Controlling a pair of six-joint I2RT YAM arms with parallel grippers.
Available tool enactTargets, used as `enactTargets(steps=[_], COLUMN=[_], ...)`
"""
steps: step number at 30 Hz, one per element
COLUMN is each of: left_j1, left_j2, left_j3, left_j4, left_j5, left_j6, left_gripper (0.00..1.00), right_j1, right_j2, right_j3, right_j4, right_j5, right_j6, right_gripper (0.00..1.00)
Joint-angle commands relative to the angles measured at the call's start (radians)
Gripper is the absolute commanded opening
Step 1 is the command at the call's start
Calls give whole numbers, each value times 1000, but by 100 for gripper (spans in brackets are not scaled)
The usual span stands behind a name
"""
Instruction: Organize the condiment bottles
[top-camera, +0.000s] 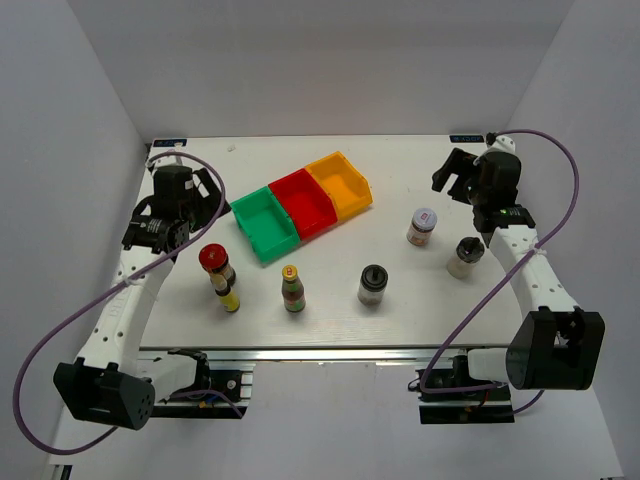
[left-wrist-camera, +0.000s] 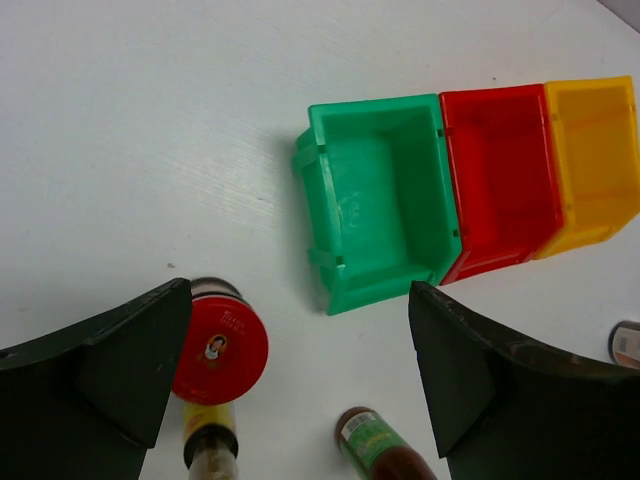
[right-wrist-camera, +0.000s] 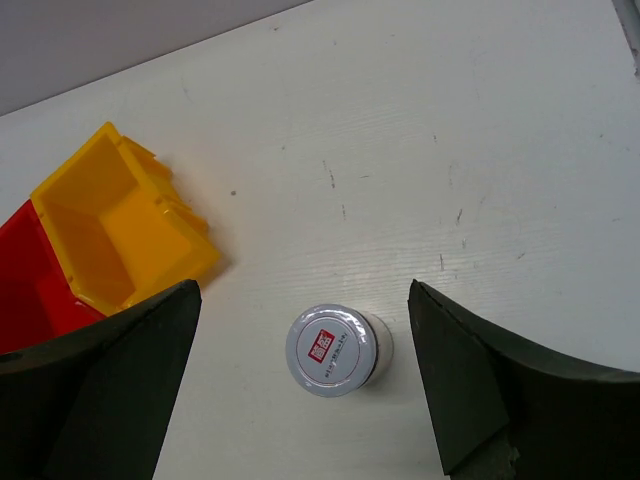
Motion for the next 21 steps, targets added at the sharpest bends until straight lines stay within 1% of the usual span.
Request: enactTargets(steps=[1,6,9,11,15,18,21], left_j1=[2,2,1,2,1,-1,1], left_j2=[-43,-52,-59,-55,-65,-63,-51], left_j3=[26,35,13,-2,-56,-100,-141], left_j4=[-109,-190,-225,-263,-288,-296,-265], left_j5=[-59,-48,-20,-6,18,21,30], left_j6=[-13,-7,13,18,21,16,15], left_gripper=[98,98,98,98,98,98,98], right_j1=[-4,-4,-4,-4,-4,-4,-4], right_j2=[-8,-50,-65,-50,8,38,49], right_j3=[47,-17,-51,-42,27,38,40], right_j4=[-5,41,68,56,-25,-44,-54], right_j5=[-53,-108,-174,-191,-283,-294,-286], right_j6=[-33,-59,-73,-68,-94,-85,-74], right_gripper=[89,89,89,89,89,89,89])
